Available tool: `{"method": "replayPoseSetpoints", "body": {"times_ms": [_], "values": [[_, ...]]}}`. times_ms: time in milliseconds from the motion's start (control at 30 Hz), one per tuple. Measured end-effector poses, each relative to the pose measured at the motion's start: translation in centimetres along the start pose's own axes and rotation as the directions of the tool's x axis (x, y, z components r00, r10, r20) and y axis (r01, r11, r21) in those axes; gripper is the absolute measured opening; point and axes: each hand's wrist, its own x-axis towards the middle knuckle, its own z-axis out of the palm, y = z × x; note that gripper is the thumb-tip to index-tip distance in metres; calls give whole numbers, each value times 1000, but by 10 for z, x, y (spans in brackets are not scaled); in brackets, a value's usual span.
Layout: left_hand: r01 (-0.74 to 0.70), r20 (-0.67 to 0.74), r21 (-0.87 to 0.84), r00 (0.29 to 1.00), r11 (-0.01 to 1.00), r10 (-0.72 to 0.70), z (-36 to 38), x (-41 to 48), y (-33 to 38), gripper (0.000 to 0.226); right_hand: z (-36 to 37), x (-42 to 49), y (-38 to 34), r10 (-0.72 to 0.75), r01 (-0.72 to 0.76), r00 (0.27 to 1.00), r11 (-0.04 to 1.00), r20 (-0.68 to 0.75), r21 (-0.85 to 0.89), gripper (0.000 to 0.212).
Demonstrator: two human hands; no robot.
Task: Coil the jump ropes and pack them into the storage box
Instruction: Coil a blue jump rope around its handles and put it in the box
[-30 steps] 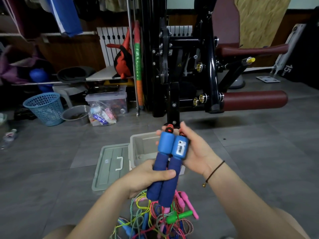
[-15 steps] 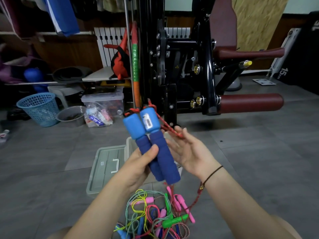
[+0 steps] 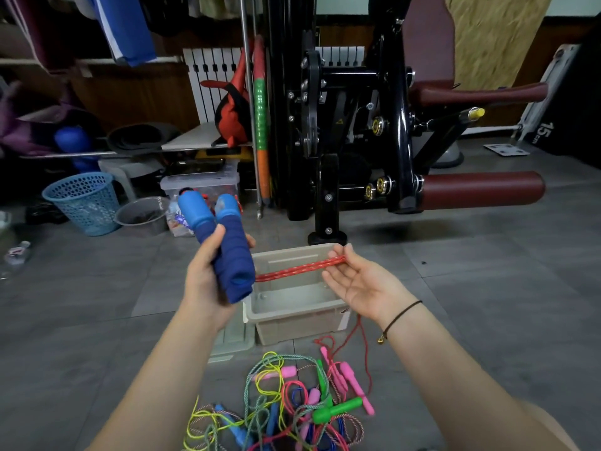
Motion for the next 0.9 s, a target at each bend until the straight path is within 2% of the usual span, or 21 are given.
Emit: {"method": "replayPoseSetpoints", "body": {"times_ms": [100, 200, 233, 333, 367, 433, 533, 700, 800, 900], "values": [[18, -41, 254, 999, 967, -8, -10, -1, 11, 35, -4, 0, -5, -90, 89, 996, 993, -19, -73, 20], [71, -5, 504, 997, 861, -80, -19, -8, 4, 57, 0, -4, 2, -143, 150, 988, 975, 57, -165, 19], [97, 13, 526, 992, 845, -123, -19, -12, -2, 61, 3, -6, 7, -142, 158, 985, 968, 96, -193, 19], [156, 60, 517, 974, 842, -218, -10, -24, -22, 41, 15, -13, 24, -153, 203, 970, 939, 189, -277, 18], [178, 52, 516, 970, 838, -238, -6, -27, -27, 42, 19, -15, 28, -172, 226, 964, 930, 201, -288, 17], [221, 34, 516, 960, 828, -277, -4, -29, -36, 50, 25, -17, 32, -219, 266, 959, 917, 180, -296, 14], [236, 67, 499, 949, 834, -309, 1, -32, -35, 42, 26, -14, 30, -255, 276, 960, 927, 116, -253, 13], [129, -81, 496, 992, 859, -102, -3, -22, -18, 37, 22, -11, 12, -262, 263, 965, 964, 24, -37, 15], [103, -247, 641, 966, 760, 77, -18, -11, -4, 33, 18, -8, 3, -289, 291, 957, 950, -34, 111, 12], [117, -322, 773, 919, 623, 227, -39, -3, 13, 32, 16, -7, -5, -314, 323, 946, 934, -80, 155, 12]]}}
